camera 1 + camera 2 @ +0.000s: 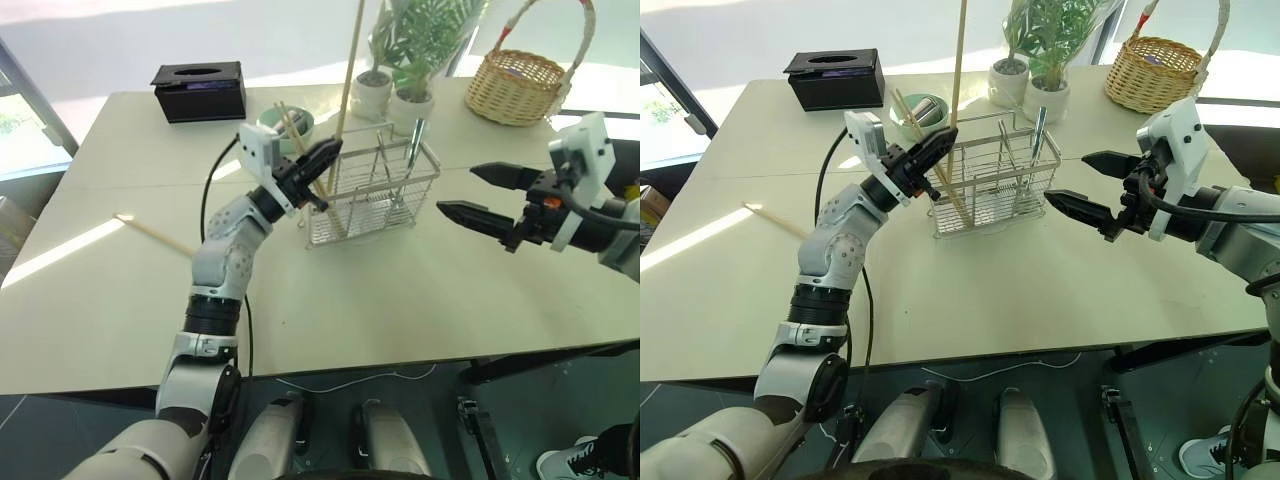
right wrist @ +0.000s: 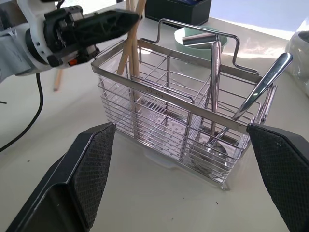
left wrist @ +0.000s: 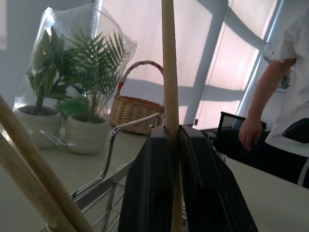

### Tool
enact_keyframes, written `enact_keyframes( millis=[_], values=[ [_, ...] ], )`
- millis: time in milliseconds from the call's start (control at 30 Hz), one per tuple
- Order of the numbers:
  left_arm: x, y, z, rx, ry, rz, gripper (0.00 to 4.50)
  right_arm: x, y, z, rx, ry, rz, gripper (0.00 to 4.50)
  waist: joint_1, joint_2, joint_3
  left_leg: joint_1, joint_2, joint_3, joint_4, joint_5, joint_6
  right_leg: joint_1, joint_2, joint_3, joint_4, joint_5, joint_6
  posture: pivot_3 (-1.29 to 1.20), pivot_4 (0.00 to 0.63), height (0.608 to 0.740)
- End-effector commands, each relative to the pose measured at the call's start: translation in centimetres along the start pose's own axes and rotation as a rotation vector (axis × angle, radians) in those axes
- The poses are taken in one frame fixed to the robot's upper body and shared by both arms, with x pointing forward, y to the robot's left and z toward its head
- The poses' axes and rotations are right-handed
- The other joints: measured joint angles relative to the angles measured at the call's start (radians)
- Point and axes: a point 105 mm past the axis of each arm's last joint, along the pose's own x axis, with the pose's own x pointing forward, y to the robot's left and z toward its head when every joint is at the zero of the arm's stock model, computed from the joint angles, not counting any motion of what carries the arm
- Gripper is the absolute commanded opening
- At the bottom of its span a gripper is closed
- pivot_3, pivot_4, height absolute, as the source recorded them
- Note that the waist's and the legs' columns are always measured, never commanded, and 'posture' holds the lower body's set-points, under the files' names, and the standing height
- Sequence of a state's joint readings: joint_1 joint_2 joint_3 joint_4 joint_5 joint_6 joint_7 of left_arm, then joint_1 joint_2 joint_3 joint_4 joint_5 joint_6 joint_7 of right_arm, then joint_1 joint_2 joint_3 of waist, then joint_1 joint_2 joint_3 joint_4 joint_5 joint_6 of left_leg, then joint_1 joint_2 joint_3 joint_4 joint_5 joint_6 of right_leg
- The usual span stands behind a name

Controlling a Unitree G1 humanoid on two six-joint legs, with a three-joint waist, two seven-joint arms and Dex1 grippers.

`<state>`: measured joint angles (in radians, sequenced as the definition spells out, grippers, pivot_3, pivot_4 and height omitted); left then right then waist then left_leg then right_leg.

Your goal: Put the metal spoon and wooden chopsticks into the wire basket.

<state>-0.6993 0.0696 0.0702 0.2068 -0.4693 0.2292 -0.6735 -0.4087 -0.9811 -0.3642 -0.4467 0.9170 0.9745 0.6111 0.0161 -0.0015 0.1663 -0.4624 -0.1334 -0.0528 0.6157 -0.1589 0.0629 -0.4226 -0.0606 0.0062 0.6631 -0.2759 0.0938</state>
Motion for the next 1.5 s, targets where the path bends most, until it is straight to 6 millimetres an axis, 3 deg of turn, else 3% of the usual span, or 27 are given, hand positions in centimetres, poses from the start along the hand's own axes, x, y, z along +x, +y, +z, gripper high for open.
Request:
enact_keyframes(
  millis=[33, 167, 300, 433, 567, 733, 867, 967, 1100, 1267, 1500],
  values=[
    [0.2, -0.4, 1.0, 0.019, -0.044, -0.018, 1.99, -0.3, 0.3, 1.4, -0.047, -0.049, -0.002, 4.50, 0.000, 0.000, 0.000, 0.000, 0.000, 0.000, 0.000, 0.000, 0.000, 0.000, 0.000, 0.000, 0.000, 0.000, 0.000, 0.00, 0.150, 0.740],
    [0.3, -0.4, 1.7, 0.035, -0.063, -0.013, 3.98, -0.3, 0.4, 1.3, -0.044, -0.050, 0.001, 4.50, 0.000, 0.000, 0.000, 0.000, 0.000, 0.000, 0.000, 0.000, 0.000, 0.000, 0.000, 0.000, 0.000, 0.000, 0.000, 0.00, 0.150, 0.740],
    [0.5, -0.2, 3.4, 0.052, -0.105, -0.008, 3.98, -0.3, 0.5, 1.3, -0.042, -0.053, 0.009, 4.50, 0.000, 0.000, 0.000, 0.000, 0.000, 0.000, 0.000, 0.000, 0.000, 0.000, 0.000, 0.000, 0.000, 0.000, 0.000, 0.00, 0.150, 0.740],
    [0.7, 0.8, 7.5, 0.080, -0.186, 0.046, 3.98, -0.2, 1.2, 1.6, -0.029, -0.064, 0.064, 4.50, -0.001, 0.000, 0.000, 0.000, 0.000, 0.000, 0.000, 0.000, 0.000, 0.000, 0.000, 0.000, 0.000, 0.000, 0.000, 0.00, 0.150, 0.740],
    [-0.1, 3.4, 10.6, 0.121, -0.183, 0.196, 3.98, -0.2, 2.9, 1.8, 0.003, -0.064, 0.167, 4.50, -0.001, 0.000, 0.000, 0.000, 0.000, 0.000, 0.000, 0.000, 0.000, 0.000, 0.000, 0.000, 0.000, 0.000, 0.000, 0.00, 0.150, 0.740],
    [-3.2, 8.2, 12.1, 0.235, -0.094, 0.491, 3.98, -0.1, 5.2, 1.5, 0.031, -0.039, 0.296, 4.50, -0.002, 0.000, 0.000, 0.000, 0.000, 0.000, 0.000, 0.000, 0.000, 0.000, 0.000, 0.000, 0.001, 0.000, 0.000, 0.00, 0.150, 0.740],
    [-9.8, 14.0, 10.6, 0.273, 0.108, 0.972, 3.98, 0.2, 6.0, 1.7, 0.032, -0.016, 0.359, 4.50, -0.001, 0.000, 0.000, 0.001, 0.000, 0.000, 0.000, 0.000, 0.000, 0.000, 0.000, 0.000, 0.001, 0.000, 0.000, 0.00, 0.150, 0.740],
    [-13.4, 14.8, 8.9, 0.239, 0.203, 1.147, 3.98, 0.3, 5.8, 1.8, 0.028, 0.002, 0.374, 4.50, -0.001, 0.000, 0.000, 0.001, 0.000, 0.000, 0.000, 0.000, 0.000, 0.000, 0.000, 0.000, 0.001, 0.000, 0.000, 0.00, 0.150, 0.740],
    [-16.5, 14.5, 5.9, 0.182, 0.302, 1.285, 3.98, 0.3, 5.7, 1.8, 0.017, 0.027, 0.399, 4.50, 0.015, -0.001, 0.000, 0.000, 0.000, 0.000, 0.000, 0.000, 0.000, -0.001, 0.000, 0.000, 0.001, 0.000, 0.001, 0.00, 0.150, 0.740],
    [-18.0, 13.5, 3.3, 0.113, 0.360, 1.366, 3.98, 0.3, 5.5, 1.8, -0.020, 0.052, 0.412, 4.50, 0.030, -0.004, -0.001, 0.001, 0.000, 0.000, 0.001, -0.001, 0.000, -0.002, 0.000, 0.000, 0.000, 0.001, 0.002, 0.00, 0.150, 0.740],
    [-18.3, 13.4, 2.3, 0.088, 0.391, 1.421, 3.98, 0.1, 4.7, 1.6, -0.043, 0.067, 0.377, 4.50, 0.026, -0.004, -0.002, 0.000, 0.000, 0.000, 0.001, -0.001, 0.000, -0.002, 0.000, 0.000, 0.000, 0.001, 0.002, 0.00, 0.150, 0.740]
  ],
)
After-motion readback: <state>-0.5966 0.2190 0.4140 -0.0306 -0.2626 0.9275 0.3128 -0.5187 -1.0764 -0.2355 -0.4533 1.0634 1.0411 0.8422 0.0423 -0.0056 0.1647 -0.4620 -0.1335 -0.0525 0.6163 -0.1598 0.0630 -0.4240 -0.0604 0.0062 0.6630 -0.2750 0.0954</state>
